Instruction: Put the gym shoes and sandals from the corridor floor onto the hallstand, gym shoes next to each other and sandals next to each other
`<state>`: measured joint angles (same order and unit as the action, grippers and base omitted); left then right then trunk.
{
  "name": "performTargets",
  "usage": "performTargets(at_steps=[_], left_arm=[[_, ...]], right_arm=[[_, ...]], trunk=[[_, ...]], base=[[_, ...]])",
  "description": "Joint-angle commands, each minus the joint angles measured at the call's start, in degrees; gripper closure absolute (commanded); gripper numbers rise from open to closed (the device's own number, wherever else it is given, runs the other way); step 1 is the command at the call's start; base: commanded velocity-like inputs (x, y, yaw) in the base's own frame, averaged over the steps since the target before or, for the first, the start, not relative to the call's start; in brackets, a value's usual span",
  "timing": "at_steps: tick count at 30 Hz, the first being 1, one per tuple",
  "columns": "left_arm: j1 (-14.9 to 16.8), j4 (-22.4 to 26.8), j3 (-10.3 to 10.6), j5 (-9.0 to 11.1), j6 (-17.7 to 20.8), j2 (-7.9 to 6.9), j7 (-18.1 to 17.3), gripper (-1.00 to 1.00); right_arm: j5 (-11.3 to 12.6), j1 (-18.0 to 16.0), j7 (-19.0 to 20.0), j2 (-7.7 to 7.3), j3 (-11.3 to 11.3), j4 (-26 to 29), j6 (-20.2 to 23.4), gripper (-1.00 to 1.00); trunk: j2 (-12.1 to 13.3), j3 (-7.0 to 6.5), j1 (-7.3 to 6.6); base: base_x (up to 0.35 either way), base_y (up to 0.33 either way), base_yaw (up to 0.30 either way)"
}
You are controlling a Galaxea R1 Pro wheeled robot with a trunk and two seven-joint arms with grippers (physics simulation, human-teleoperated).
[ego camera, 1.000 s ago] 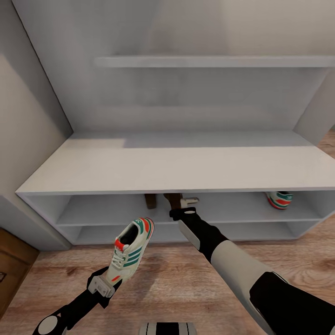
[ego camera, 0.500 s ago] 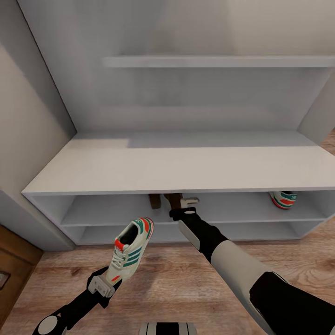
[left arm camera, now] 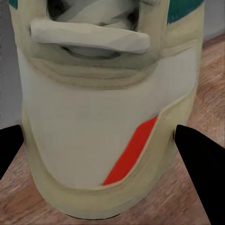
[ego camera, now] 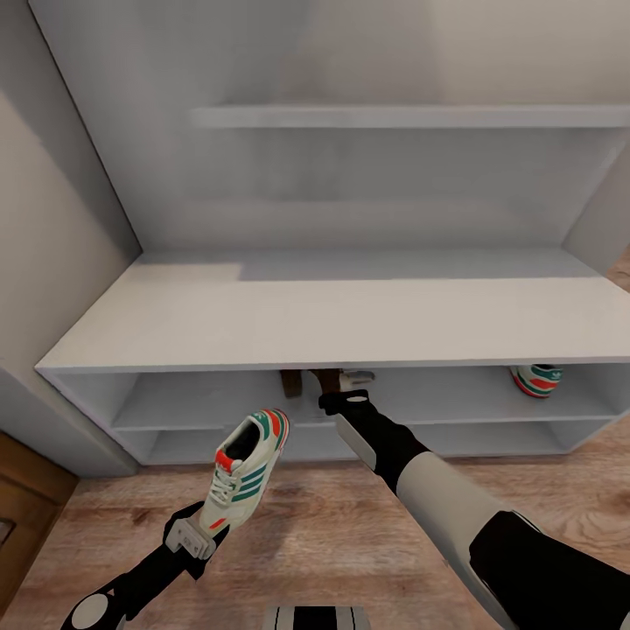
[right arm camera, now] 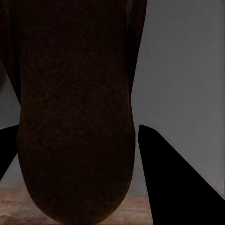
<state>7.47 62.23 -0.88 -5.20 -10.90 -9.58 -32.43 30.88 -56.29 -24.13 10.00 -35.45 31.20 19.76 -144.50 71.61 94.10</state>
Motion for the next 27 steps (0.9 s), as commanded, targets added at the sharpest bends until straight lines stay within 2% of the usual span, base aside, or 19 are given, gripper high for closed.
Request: performTargets(at_steps=[1,9,27], left_arm=[[0.0,0.0,0.0,0.0,0.0,0.02,0.0,1.0],[0.0,0.0,0.0,0.0,0.0,0.08,0.1,1.0],[0.0,0.0,0.0,0.0,0.0,0.07,0.1,1.0]], right_arm=[[0.1,0.0,0.0,0.0,0.0,0.0,-0.1,1.0],[0.1,0.0,0.0,0.0,0.0,0.0,-0.1,1.0],[0.1,0.0,0.0,0.0,0.0,0.0,0.0,1.0]], trunk=[[0.0,0.0,0.0],[0.0,0.0,0.0],[0.0,0.0,0.0]], base=[[0.23,0.001,0.0],[0.167,0.0,0.0],[0.015,0.0,0.0]])
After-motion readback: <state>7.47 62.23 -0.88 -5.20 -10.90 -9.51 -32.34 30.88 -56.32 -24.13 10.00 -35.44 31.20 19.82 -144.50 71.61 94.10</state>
